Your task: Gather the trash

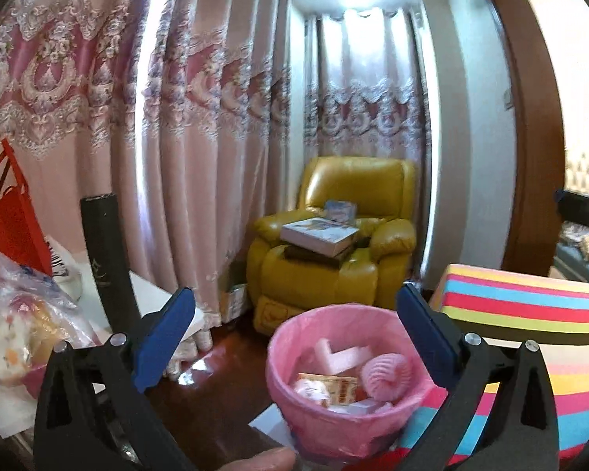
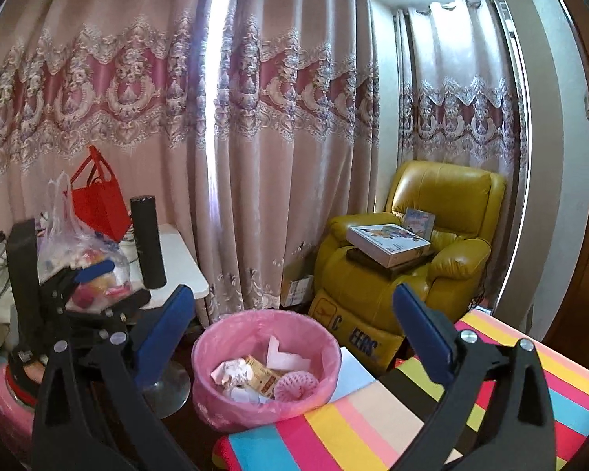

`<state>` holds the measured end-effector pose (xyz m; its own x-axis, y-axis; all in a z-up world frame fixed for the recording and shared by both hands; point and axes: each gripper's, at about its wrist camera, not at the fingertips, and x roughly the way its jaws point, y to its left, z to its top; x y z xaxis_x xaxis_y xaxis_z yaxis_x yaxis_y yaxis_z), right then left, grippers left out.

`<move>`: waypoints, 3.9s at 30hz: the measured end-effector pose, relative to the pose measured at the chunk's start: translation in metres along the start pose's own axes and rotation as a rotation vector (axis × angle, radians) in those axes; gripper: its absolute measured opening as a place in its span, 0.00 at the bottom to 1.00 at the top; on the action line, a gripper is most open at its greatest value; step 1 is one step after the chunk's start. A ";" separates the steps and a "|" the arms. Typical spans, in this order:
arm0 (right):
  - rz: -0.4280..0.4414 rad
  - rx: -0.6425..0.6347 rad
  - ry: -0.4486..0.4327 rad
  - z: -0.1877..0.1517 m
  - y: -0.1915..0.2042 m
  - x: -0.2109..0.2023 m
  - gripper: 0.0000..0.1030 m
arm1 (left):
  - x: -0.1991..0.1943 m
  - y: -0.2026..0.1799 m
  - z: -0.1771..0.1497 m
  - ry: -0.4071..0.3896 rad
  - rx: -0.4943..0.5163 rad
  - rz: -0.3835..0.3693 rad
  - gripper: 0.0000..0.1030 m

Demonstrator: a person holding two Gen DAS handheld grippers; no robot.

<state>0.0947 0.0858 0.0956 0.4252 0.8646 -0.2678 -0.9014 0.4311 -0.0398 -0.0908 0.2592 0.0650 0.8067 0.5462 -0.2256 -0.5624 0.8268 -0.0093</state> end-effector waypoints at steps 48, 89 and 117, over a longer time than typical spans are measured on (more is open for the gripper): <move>-0.148 0.044 0.155 -0.139 0.016 -0.035 0.95 | -0.024 -0.040 -0.097 0.204 0.038 -0.063 0.94; -0.148 0.049 0.164 -0.142 0.015 -0.031 0.95 | -0.021 -0.044 -0.096 0.205 0.038 -0.074 0.94; -0.147 0.051 0.166 -0.141 0.017 -0.031 0.95 | -0.022 -0.045 -0.097 0.205 0.038 -0.075 0.94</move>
<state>0.0550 0.0297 -0.0327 0.5290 0.7388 -0.4174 -0.8236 0.5655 -0.0428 -0.1005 0.1973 -0.0239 0.7899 0.4475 -0.4193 -0.4921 0.8705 0.0020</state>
